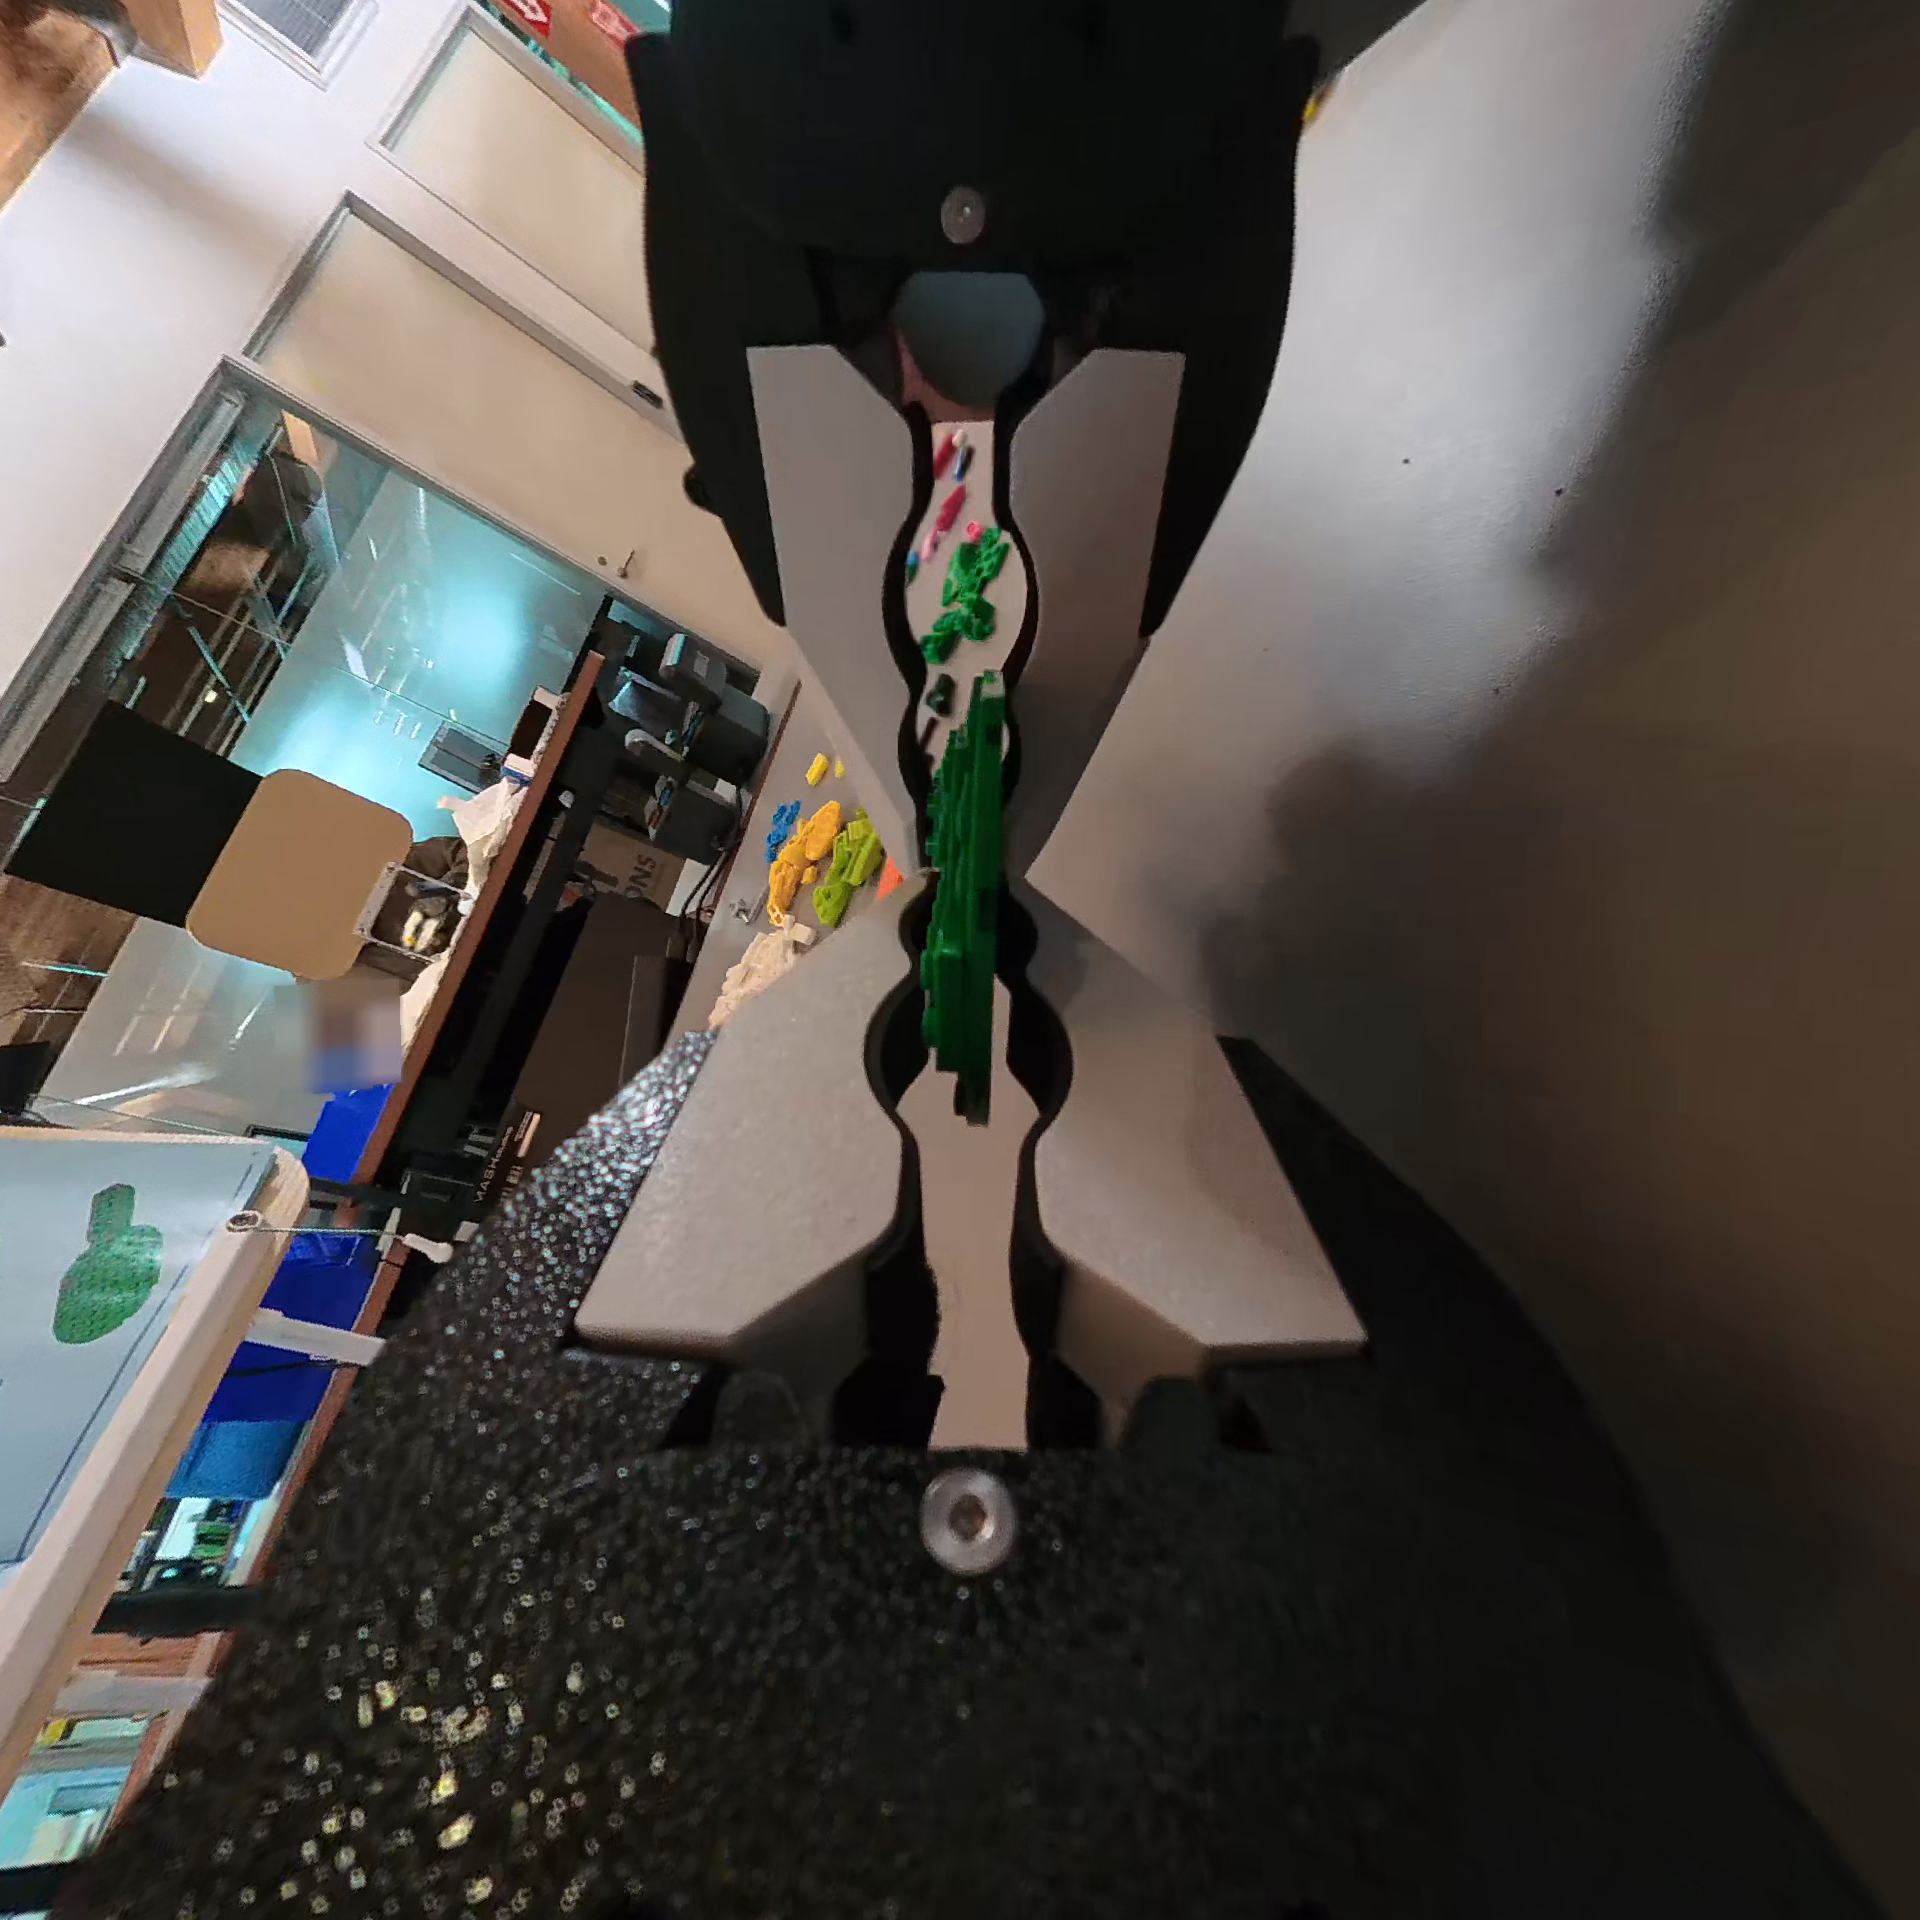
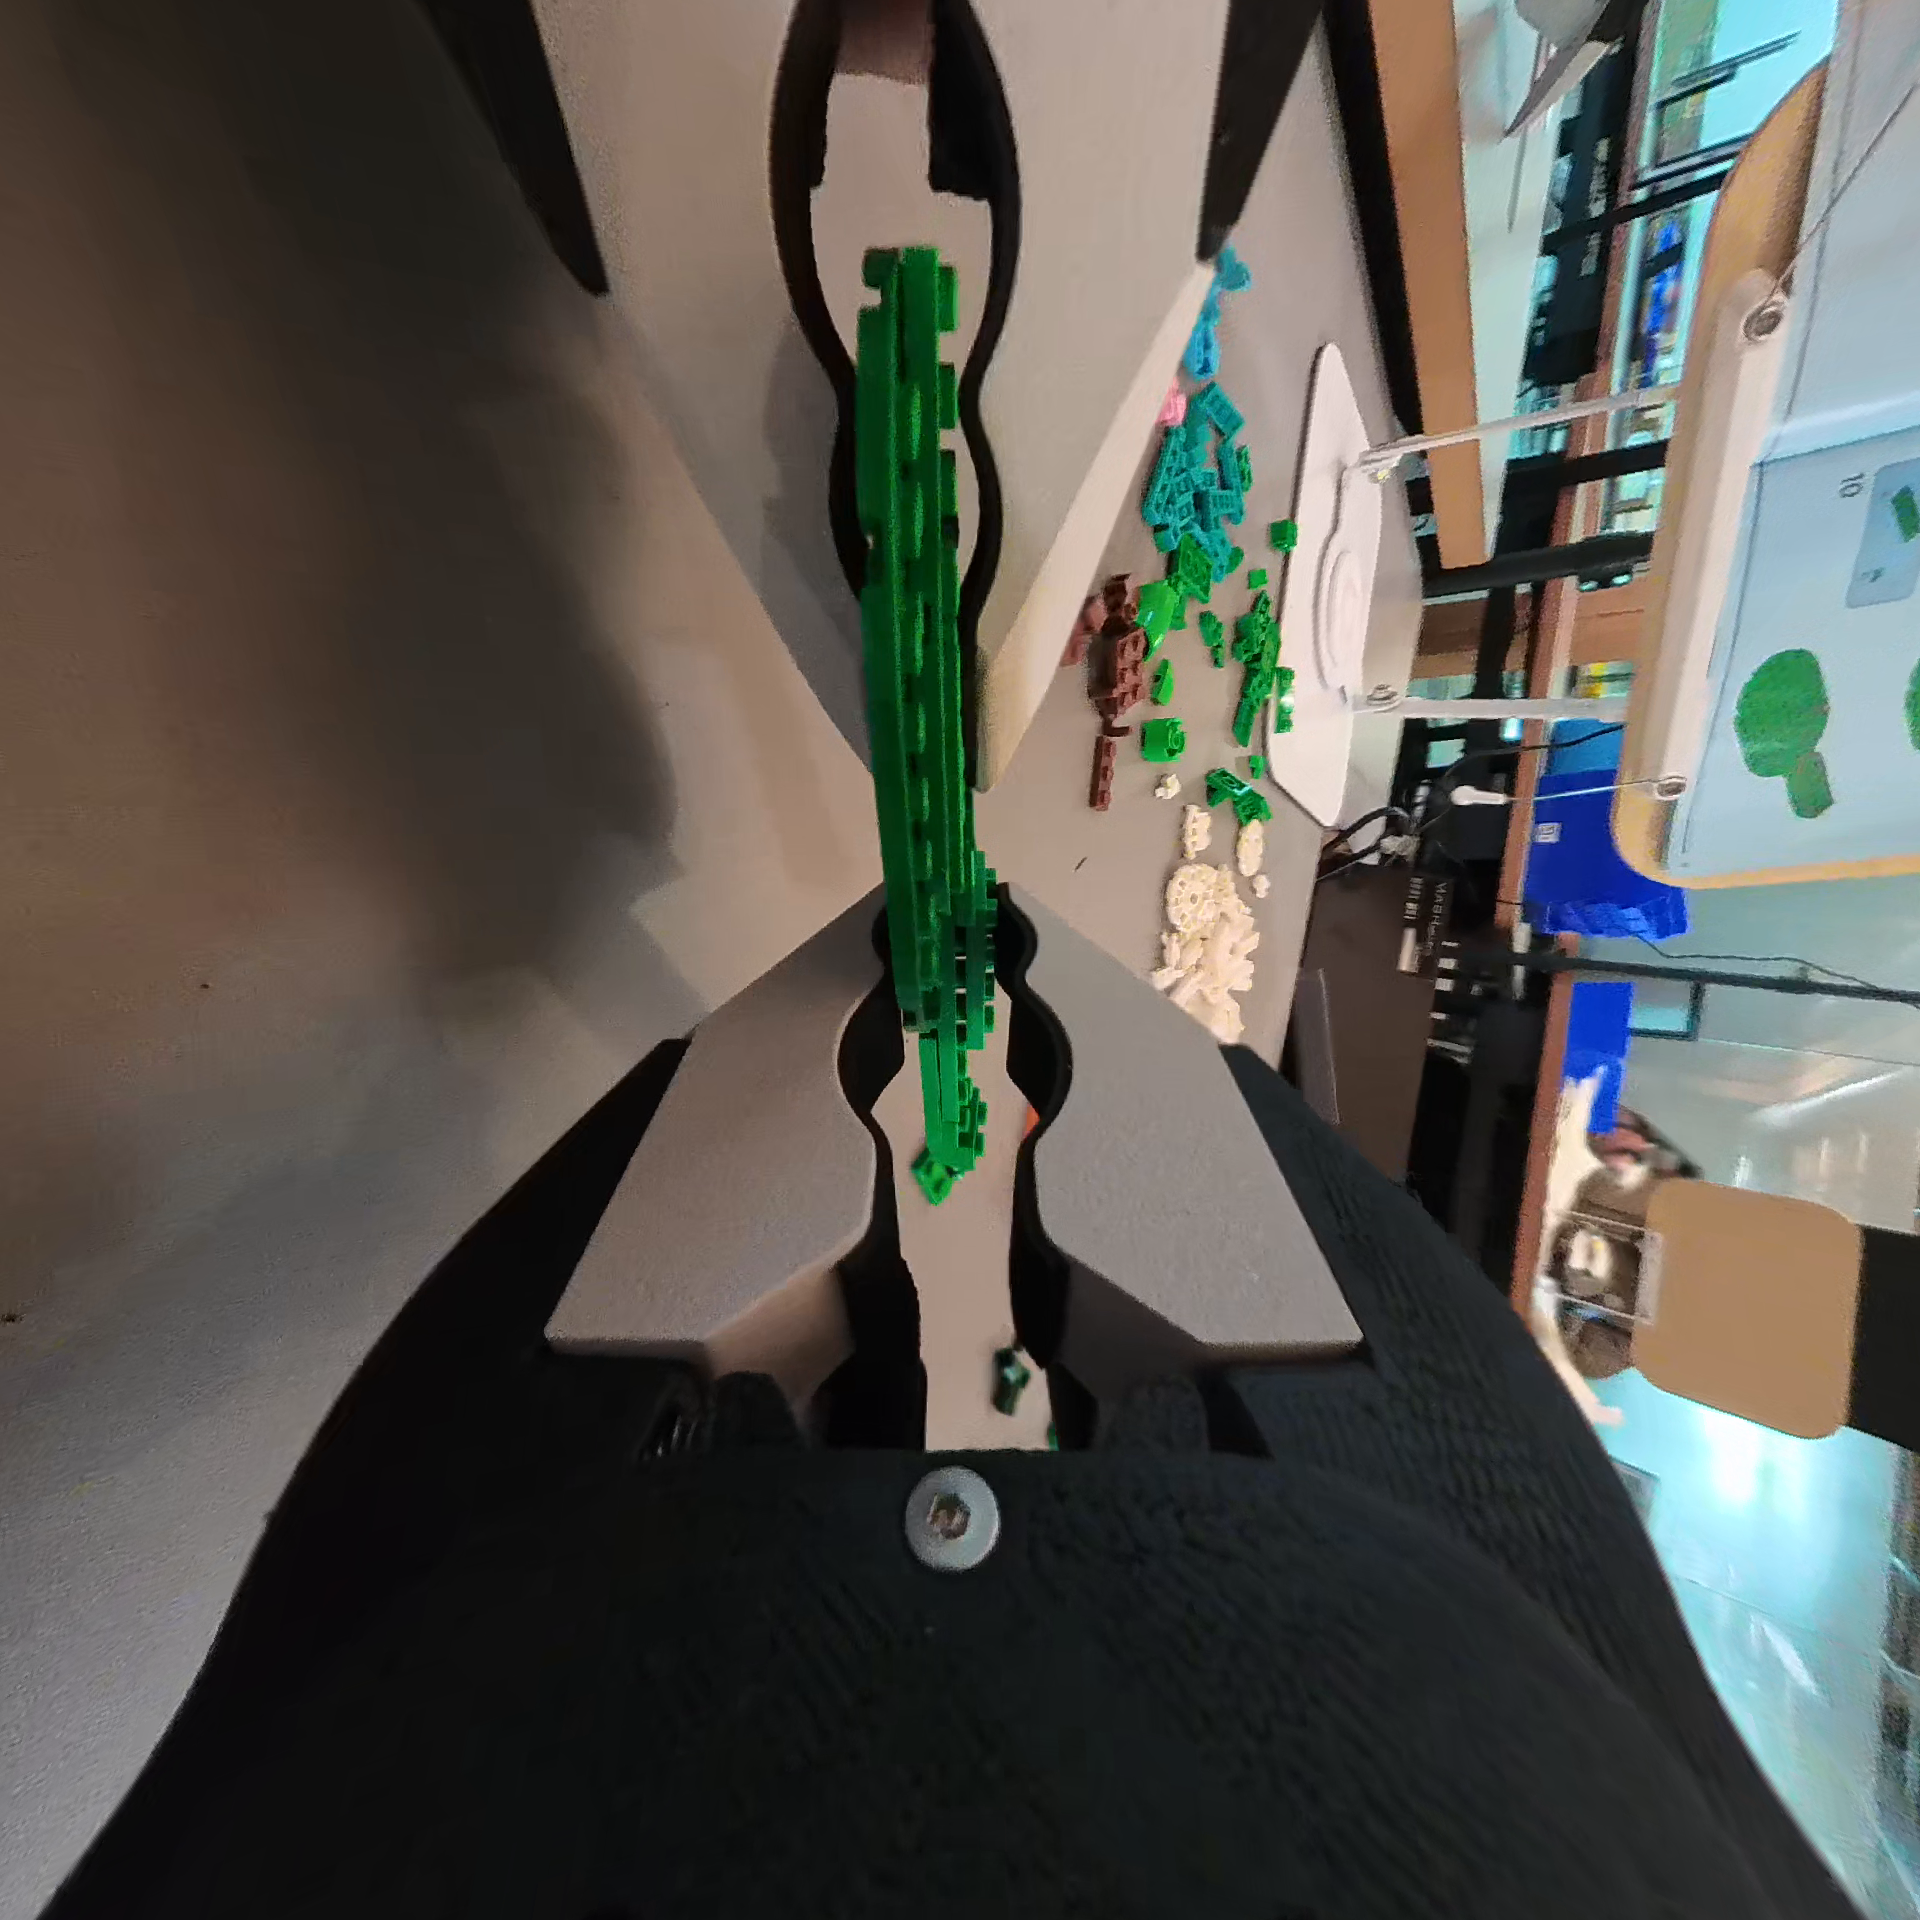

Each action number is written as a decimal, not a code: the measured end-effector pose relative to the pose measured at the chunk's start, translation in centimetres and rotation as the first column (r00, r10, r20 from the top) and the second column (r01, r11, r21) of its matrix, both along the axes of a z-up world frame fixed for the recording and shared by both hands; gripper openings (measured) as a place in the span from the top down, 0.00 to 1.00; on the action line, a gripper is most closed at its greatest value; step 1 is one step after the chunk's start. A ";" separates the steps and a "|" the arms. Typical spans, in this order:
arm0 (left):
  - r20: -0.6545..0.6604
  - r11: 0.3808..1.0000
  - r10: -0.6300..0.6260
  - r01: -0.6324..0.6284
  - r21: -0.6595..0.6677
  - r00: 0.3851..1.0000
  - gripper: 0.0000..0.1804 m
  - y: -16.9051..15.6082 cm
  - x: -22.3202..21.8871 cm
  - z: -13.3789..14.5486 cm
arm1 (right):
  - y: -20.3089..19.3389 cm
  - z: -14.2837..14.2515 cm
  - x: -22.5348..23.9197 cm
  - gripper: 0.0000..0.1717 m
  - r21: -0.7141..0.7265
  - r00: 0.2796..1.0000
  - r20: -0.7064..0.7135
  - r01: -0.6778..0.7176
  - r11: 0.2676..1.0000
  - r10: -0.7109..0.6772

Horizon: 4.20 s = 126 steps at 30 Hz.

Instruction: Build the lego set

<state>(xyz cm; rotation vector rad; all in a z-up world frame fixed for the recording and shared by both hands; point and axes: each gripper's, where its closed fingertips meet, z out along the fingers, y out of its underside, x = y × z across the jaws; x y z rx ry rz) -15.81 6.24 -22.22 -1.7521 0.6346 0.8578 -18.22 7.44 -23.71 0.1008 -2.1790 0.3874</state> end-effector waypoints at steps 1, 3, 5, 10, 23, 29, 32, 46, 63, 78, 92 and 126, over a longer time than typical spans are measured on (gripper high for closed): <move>-0.007 1.000 0.003 -0.003 0.009 1.000 0.97 0.0 -0.1 0.2 | 0.0 0.2 -0.1 0.93 0.006 1.000 -0.024 -0.005 1.000 0.005; -0.011 1.000 0.000 0.000 0.010 1.000 0.97 -0.1 -0.1 0.2 | -0.1 0.2 -0.1 0.93 0.003 1.000 -0.028 -0.001 1.000 0.001; -0.026 1.000 0.001 0.000 0.014 1.000 0.97 -0.1 0.0 0.3 | -0.2 0.3 0.0 0.93 -0.019 1.000 -0.020 -0.004 1.000 0.004; -0.047 0.999 -0.006 0.008 0.031 0.999 0.97 -0.1 0.2 0.6 | -0.2 0.5 0.1 0.92 -0.061 1.000 -0.007 -0.008 0.998 0.008; -0.100 0.999 0.005 0.000 0.045 0.995 0.96 -0.2 0.2 1.0 | 0.2 0.8 -0.3 0.93 0.009 0.996 -0.086 -0.016 1.000 0.016; -0.098 0.999 0.007 -0.003 0.040 0.995 0.96 -0.2 0.2 0.9 | 0.1 0.7 -0.3 0.93 0.020 0.995 -0.099 -0.015 1.000 0.017; -0.097 0.999 0.005 -0.001 0.043 0.995 0.96 -0.1 0.2 0.9 | -0.2 0.8 -0.1 0.93 0.002 0.995 -0.096 -0.030 1.000 0.031; -0.058 0.999 -0.005 0.008 0.052 0.998 0.96 -0.1 0.5 1.1 | -0.1 1.2 0.5 0.92 0.109 0.983 -0.152 -0.085 0.990 0.101; -0.107 1.000 0.012 -0.009 0.030 0.994 0.96 0.0 0.3 0.6 | 0.0 1.4 0.0 0.92 0.292 0.949 -0.281 -0.060 0.955 0.146; -0.022 0.998 -0.039 0.041 0.054 0.999 0.97 0.0 0.9 0.8 | -0.1 1.4 0.7 0.91 0.175 0.971 -0.195 -0.106 0.979 0.140; 0.138 0.984 -0.145 0.127 0.128 0.980 0.97 -0.5 1.5 1.7 | -0.8 2.3 2.2 0.92 -0.012 0.989 -0.055 -0.140 0.990 0.139; -0.191 0.978 -0.207 0.199 -0.061 0.960 0.97 -0.8 3.7 -0.8 | -1.6 0.4 -2.5 0.92 -0.214 0.684 0.694 -0.100 0.972 0.223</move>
